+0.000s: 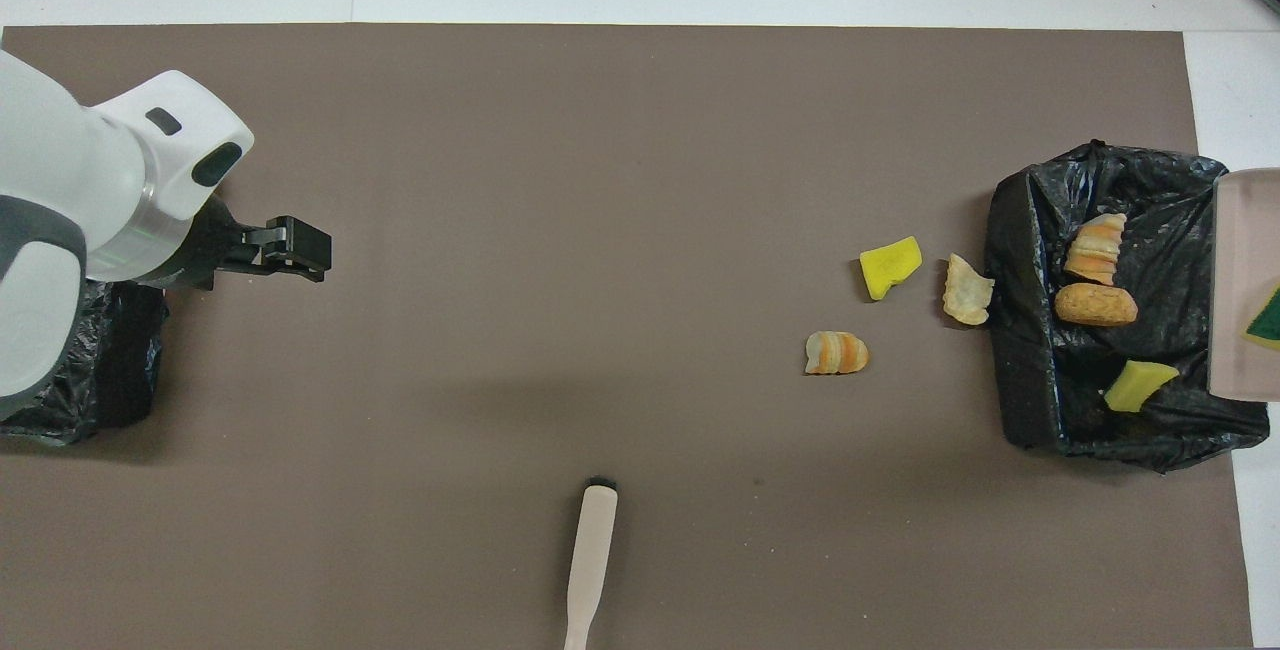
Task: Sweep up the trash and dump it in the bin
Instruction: 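Tip the dustpan into the bin with the right gripper while the left gripper withdraws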
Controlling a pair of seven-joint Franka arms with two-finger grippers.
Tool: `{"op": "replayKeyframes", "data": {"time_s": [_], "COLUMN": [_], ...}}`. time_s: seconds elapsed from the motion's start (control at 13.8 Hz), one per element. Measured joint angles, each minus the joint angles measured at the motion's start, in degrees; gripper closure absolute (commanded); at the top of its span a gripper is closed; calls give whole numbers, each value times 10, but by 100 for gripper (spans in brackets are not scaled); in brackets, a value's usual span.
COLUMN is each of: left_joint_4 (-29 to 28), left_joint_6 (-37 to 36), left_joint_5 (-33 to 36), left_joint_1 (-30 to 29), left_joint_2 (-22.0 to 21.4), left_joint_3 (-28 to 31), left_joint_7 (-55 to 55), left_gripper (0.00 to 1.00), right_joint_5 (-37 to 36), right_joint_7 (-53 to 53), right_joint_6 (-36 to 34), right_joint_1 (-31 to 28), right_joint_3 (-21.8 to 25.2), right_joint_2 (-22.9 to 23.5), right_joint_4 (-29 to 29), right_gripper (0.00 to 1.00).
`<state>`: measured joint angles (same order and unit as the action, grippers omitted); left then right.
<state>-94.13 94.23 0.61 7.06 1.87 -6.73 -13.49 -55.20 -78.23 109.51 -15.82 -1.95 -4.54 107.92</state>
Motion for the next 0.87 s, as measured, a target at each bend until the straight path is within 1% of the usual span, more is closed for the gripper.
{"op": "replayKeyframes", "data": {"time_s": [0.14,0.43,0.58,0.87], "left_joint_4": [25,71,77,68], "left_joint_6": [-21,-90,-105,-141], "left_joint_5": [20,22,22,17], "left_joint_1": [0,0,0,0], "left_joint_2": [0,-8,-25,-53], "left_joint_3": [4,19,19,19], "left_joint_7": [39,61,62,63], "left_gripper": [0,0,0,0], "right_joint_5": [0,-19,-25,-10], "right_joint_7": [-5,-58,-87,-106], "right_joint_6": [0,0,0,11], "right_joint_1": [0,9,19,14], "right_joint_3": [0,-6,-8,-2], "right_joint_2": [0,0,1,5], "right_joint_4": [0,-11,-16,-16], "right_gripper": [100,100,100,100]}}
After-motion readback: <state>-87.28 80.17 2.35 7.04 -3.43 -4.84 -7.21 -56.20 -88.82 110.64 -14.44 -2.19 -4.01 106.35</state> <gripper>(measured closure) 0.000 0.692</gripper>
